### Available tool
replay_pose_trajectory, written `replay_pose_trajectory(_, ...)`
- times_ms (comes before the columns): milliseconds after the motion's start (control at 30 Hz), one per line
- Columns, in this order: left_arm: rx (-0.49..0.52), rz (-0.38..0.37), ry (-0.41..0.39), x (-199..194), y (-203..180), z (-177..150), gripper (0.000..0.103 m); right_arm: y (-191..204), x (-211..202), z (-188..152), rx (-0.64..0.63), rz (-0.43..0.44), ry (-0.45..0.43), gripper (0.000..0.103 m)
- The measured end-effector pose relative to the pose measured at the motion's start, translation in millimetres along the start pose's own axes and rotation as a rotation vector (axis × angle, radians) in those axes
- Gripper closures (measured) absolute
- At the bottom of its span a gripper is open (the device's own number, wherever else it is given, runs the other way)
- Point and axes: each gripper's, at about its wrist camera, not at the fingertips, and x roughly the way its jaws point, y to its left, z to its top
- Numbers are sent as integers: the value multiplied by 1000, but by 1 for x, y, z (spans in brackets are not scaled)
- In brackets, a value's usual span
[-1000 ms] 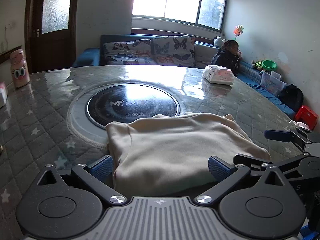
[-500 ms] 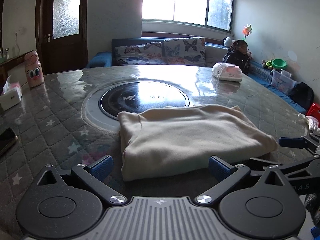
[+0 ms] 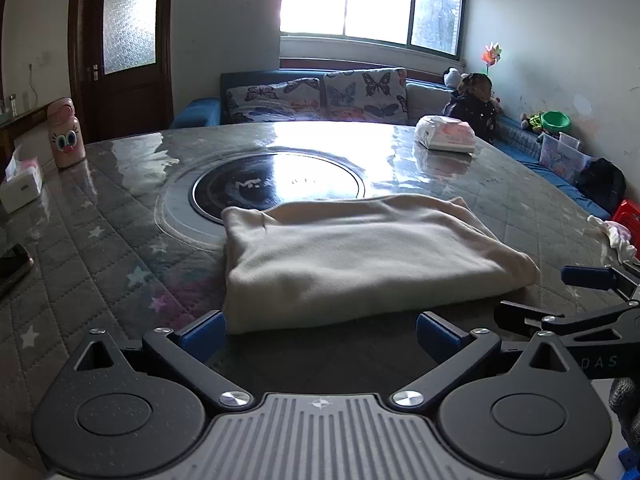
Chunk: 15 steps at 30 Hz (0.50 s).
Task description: Fold clothes
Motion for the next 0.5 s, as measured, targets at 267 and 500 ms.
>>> replay_pose_trajectory(267,-64,5,38,-1,3,-5,0,6,-5,-4,-15,6,-3,0)
replay_pose_trajectory(500,-10,28,20,-7,0,-10,0,10,-7,-7,-26,15,-7,0)
